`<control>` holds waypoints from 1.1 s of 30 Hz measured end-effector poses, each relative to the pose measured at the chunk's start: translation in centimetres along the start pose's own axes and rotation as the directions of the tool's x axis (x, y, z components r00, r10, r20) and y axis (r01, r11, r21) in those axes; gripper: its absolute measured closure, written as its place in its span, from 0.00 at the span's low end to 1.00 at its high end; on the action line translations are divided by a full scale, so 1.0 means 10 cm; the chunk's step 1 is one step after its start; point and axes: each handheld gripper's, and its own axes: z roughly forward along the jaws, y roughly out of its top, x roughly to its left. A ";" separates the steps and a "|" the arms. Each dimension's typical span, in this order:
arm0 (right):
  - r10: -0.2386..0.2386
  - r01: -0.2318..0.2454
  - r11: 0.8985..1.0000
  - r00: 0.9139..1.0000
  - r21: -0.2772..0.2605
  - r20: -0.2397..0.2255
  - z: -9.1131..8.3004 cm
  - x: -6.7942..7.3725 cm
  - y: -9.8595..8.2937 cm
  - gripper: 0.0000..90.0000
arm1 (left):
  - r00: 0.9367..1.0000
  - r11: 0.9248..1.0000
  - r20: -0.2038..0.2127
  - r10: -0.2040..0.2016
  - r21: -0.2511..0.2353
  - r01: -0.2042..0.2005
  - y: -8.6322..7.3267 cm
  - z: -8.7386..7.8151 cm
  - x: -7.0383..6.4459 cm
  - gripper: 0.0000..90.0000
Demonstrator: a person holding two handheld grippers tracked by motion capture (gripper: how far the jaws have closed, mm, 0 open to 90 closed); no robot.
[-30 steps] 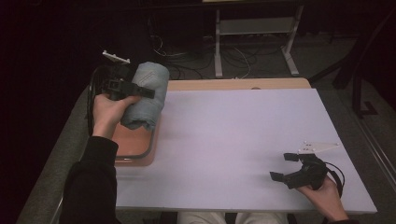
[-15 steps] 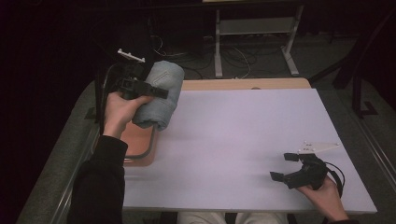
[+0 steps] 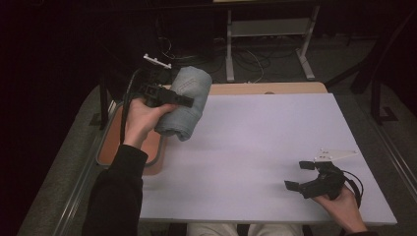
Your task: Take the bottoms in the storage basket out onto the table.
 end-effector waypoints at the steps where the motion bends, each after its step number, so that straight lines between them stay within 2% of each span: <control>1: -0.001 0.001 1.000 1.000 0.001 0.000 0.00 0.00 0.00 0.00 | 1.000 1.000 0.007 0.005 0.007 -0.005 0.01 0.04 -0.03 0.56; 13: -0.002 0.002 1.000 1.000 -0.002 0.001 -0.01 0.00 0.00 0.00 | 0.997 0.996 0.037 0.062 0.057 -0.064 0.03 0.36 -0.21 0.56; 25: 0.001 -0.001 1.000 1.000 0.003 0.002 -0.01 0.00 -0.01 0.00 | 0.995 0.992 0.070 0.069 0.105 -0.076 -0.07 0.73 -0.26 0.56; 33: 0.000 0.000 1.000 1.000 0.004 0.001 -0.01 0.00 -0.01 0.00 | 0.993 0.985 0.074 0.094 0.139 -0.104 -0.13 0.95 -0.33 0.55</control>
